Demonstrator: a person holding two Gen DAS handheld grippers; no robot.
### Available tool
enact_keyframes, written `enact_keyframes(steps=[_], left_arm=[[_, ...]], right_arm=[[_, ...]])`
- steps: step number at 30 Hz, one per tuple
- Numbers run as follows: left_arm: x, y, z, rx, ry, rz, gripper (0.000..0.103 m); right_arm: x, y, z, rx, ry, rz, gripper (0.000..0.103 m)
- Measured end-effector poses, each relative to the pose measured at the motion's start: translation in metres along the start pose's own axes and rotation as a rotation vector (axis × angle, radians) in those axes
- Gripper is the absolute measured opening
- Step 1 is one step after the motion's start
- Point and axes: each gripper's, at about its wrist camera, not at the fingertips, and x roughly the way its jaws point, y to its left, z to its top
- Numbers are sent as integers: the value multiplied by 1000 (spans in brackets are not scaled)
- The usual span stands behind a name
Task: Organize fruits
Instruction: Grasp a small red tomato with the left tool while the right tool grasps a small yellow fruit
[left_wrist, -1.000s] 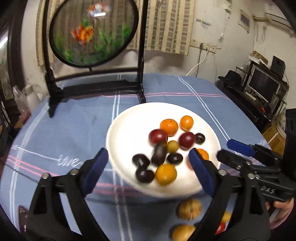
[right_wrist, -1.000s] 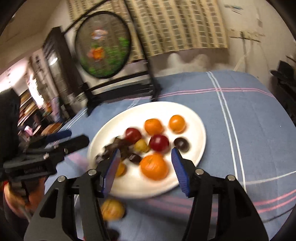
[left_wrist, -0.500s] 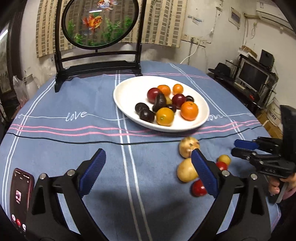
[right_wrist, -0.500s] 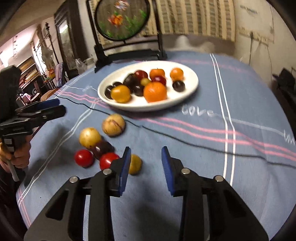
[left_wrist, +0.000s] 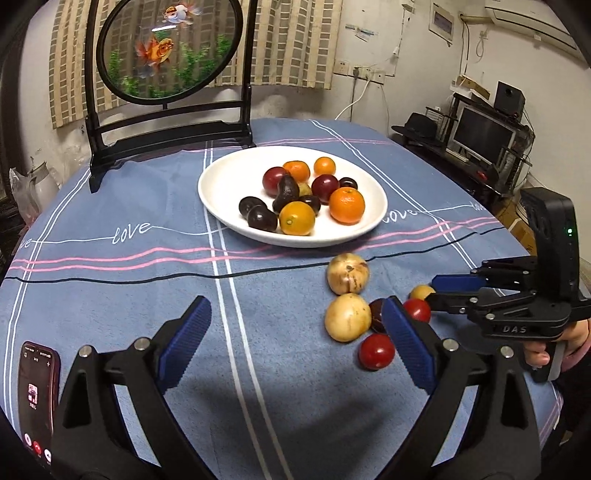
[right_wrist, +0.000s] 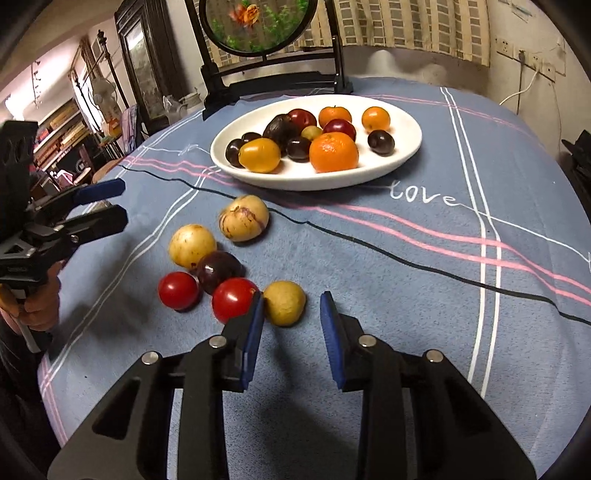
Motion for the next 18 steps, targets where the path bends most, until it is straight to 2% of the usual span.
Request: enact_keyframes(steps=[8,12,18], left_arm=[[-2,-12,-3,39,14,-69,95],[-2,-18,-6,68,20,-78,95],[4,-33,-14,149,61,-98,95]], right_arm=[[9,3,2,-1,5,2,33],[13,4,4,4,11,2,33],[13,6,4,7,0,-1,26]])
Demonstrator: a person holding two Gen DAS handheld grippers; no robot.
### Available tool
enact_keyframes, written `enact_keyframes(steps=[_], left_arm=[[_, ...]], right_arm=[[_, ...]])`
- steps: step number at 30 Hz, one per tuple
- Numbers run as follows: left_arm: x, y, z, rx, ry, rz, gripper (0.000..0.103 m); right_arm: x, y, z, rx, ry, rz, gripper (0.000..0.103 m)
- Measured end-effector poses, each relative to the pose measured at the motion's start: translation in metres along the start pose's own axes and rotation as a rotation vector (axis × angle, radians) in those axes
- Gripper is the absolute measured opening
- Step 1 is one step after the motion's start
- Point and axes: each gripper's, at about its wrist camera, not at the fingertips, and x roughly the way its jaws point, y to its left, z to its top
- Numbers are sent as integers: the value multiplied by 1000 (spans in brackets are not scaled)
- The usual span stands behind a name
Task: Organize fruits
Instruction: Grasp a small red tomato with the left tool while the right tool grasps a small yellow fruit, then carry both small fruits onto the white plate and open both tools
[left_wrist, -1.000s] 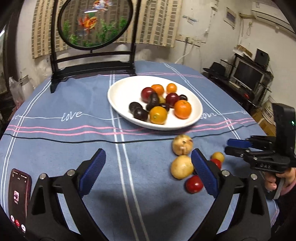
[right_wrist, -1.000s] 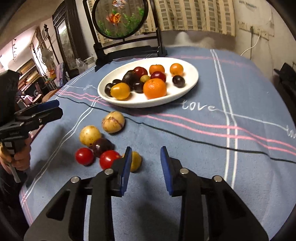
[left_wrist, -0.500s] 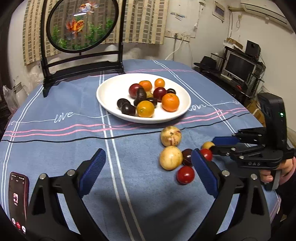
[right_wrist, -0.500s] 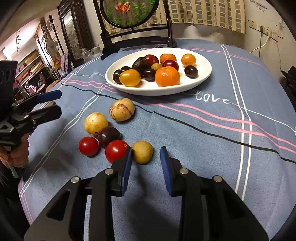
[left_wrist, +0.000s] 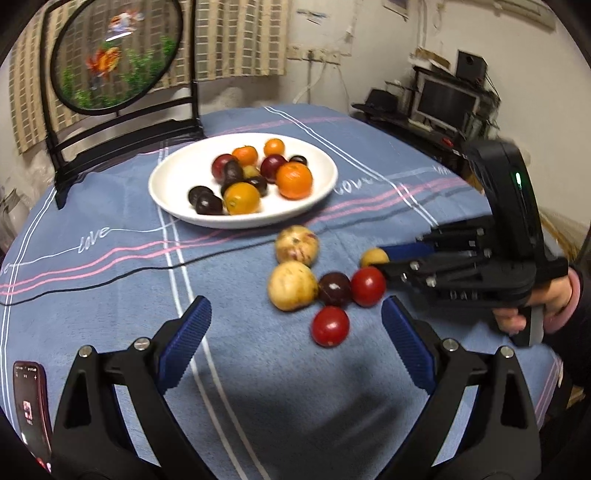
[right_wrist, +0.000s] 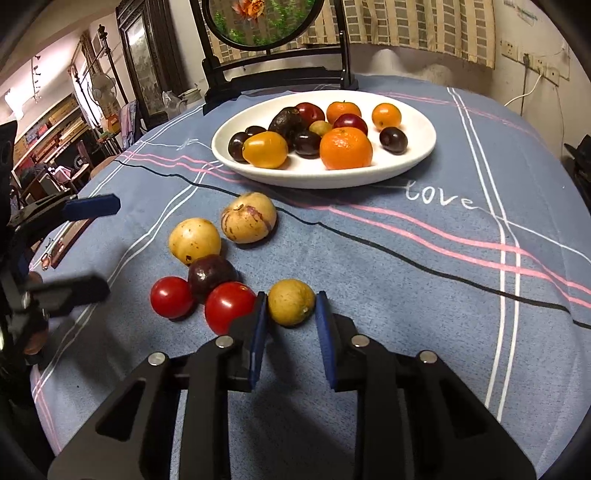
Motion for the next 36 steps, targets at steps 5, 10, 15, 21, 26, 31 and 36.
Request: enact_keyframes(steps=[5,10,15,21,26,31,36], left_arm=[[8,-20,-9,89,32,-18,89],[25,-24,-10,104,75,-1,63],[38,-17,-9,54,124,-15,43],[44,-20,-10,54,139,-16,41],[47,-24,-11,58,157,-19,30],[45,-25,-11,49,158,-27,28],[37,-29,-8,52,128,-41,28]], right_arm=[[-10,-14,2,82,-29,23,26],[-7,-16,1,111,-5,55,26],[-12,-10,2,92,-18,46,26],[-12,-10,2,90,-19,43,26],[-14,-8,1,84,-28,40,26],[-16,-9,1,82,-40,36,26],[-17,-10,2,87,-55,45,26]])
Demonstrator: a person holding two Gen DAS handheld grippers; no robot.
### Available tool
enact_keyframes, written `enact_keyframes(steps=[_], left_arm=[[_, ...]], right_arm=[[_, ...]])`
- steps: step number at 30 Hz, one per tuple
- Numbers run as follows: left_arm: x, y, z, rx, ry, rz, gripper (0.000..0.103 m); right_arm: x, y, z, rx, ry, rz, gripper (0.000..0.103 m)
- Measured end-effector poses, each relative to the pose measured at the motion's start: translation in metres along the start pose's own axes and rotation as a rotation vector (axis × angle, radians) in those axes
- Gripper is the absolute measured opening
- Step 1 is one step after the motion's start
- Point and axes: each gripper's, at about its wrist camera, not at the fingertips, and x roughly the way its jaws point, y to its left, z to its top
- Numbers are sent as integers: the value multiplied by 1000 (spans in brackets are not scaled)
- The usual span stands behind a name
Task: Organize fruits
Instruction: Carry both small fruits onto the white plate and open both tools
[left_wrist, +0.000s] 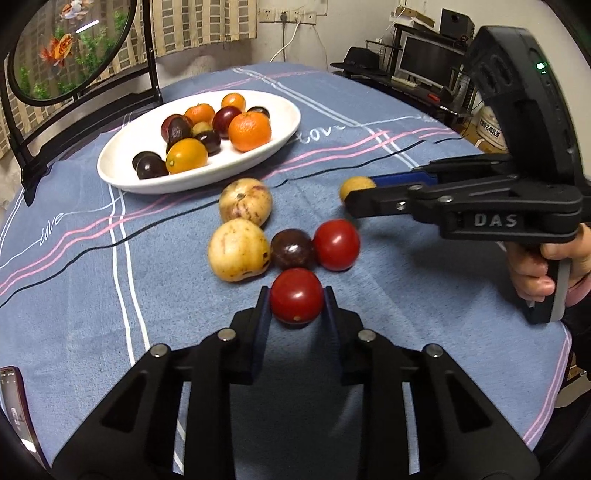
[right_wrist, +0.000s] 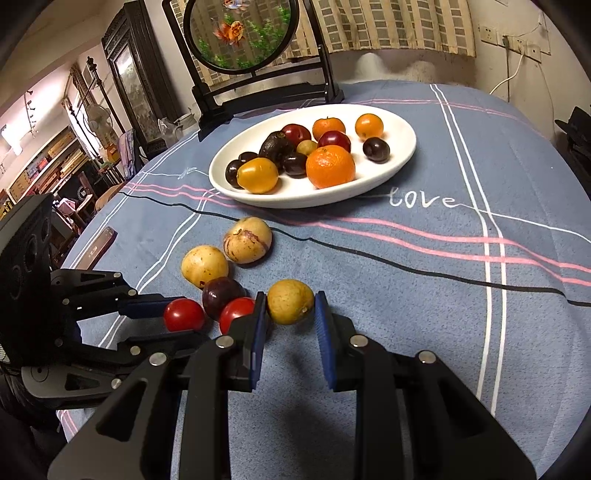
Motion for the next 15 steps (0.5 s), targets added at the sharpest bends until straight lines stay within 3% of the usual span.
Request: enact_keyframes(steps=[7,11,15], left_arm=[[-23,6,10,-29,-90,-17,28],[-39,42,34,-187,-170,-34,28],[-35,79,69,-305,-235,56,28]], right_arm=[[-6,1,7,7,-61,23,26],[-9,-5,27,79,-137,40,26],[-1,-3,55,66,-241,-33,26]])
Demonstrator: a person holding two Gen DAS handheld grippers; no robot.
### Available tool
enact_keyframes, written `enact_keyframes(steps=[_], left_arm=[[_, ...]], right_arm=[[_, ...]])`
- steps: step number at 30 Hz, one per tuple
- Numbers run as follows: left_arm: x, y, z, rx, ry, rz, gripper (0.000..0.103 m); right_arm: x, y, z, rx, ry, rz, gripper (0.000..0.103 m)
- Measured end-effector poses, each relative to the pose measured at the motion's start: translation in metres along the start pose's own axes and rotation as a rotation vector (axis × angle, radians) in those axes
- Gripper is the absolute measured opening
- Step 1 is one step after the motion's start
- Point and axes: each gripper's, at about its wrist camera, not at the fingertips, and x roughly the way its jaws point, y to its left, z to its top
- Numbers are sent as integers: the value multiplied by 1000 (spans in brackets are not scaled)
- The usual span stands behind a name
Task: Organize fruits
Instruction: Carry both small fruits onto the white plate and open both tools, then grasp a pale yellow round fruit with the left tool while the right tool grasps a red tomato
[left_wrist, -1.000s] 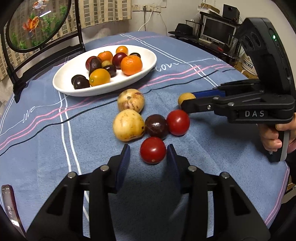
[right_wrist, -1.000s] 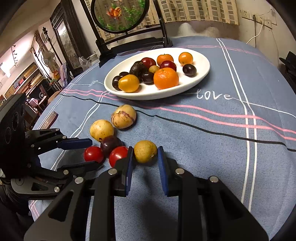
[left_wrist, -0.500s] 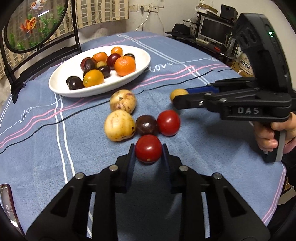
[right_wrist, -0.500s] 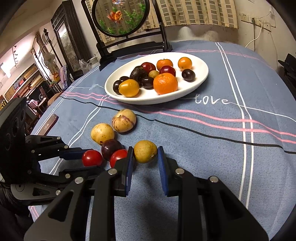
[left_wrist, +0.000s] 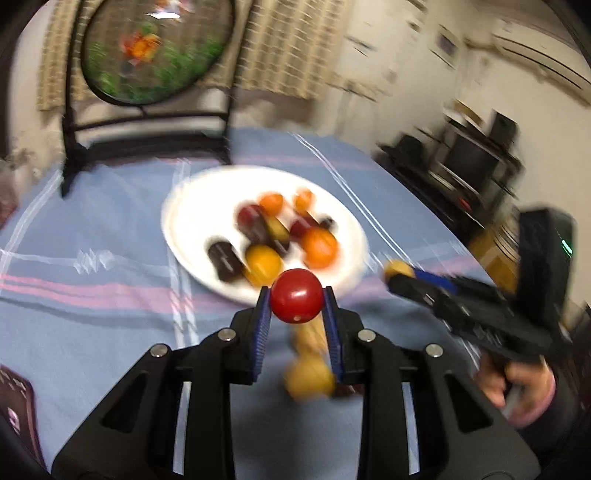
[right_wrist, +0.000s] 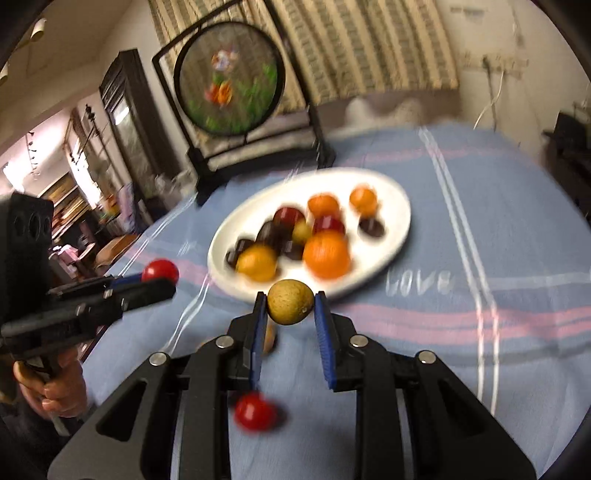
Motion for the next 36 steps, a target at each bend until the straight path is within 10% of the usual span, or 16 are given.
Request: enact_keyframes(steps=[8,11,23,36], left_arm=[[57,33,39,-107,12,82,32],[55,40,38,-150,-9,140,80],[5,30,-5,-53,-17,157,92],[9,22,-26,-6,34,180,93]], right_arm=[[52,-14,31,41,-14,-53,29],[49,-13,30,30,14,-64,41],[-12,46,-40,-431,205,97,45],[8,53,-71,-527,320,60,45]])
